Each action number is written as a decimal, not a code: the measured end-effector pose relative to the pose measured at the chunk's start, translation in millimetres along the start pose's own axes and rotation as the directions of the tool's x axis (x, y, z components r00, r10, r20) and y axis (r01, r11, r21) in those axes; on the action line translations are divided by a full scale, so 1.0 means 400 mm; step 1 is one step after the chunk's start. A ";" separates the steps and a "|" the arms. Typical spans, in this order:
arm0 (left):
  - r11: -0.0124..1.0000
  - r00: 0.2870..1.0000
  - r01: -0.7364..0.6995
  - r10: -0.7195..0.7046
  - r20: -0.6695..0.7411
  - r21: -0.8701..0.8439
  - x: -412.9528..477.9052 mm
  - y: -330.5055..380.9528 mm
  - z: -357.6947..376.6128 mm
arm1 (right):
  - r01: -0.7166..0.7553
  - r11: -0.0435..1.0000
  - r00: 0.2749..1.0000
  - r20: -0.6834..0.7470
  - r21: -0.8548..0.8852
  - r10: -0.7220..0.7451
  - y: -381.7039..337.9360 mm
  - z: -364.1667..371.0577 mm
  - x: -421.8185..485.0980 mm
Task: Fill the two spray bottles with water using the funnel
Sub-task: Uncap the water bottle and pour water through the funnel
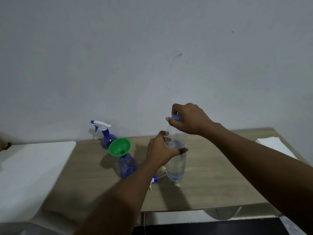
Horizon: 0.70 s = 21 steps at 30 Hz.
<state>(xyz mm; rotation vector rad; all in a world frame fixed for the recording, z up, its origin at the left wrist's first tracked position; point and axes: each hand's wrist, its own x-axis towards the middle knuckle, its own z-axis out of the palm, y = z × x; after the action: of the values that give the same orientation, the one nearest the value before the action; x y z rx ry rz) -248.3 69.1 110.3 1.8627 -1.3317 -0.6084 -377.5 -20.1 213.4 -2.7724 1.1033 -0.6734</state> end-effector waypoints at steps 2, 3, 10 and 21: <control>1.000 1.000 -0.013 0.013 0.015 -0.001 -0.008 -0.001 -0.001 | -0.013 0.999 1.000 0.000 -0.031 0.013 -0.012 -0.006 -0.011; 1.000 0.999 -0.018 0.018 0.027 0.001 -0.011 -0.002 -0.001 | -0.018 0.998 1.000 0.004 -0.053 0.018 -0.017 -0.009 -0.015; 1.000 0.998 -0.012 0.013 0.059 -0.004 -0.014 -0.015 -0.010 | -0.029 0.995 0.993 0.114 -0.096 0.039 -0.049 -0.015 -0.030; 1.000 0.996 0.004 -0.004 0.085 0.001 -0.015 -0.024 -0.011 | -0.096 0.964 0.960 0.231 -0.249 0.155 -0.081 -0.074 -0.023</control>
<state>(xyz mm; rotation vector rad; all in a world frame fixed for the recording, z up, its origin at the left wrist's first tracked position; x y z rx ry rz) -241.5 77.5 105.0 1.8593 -1.3831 -0.6962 -375.4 12.4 244.0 -2.8392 1.3668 -0.1817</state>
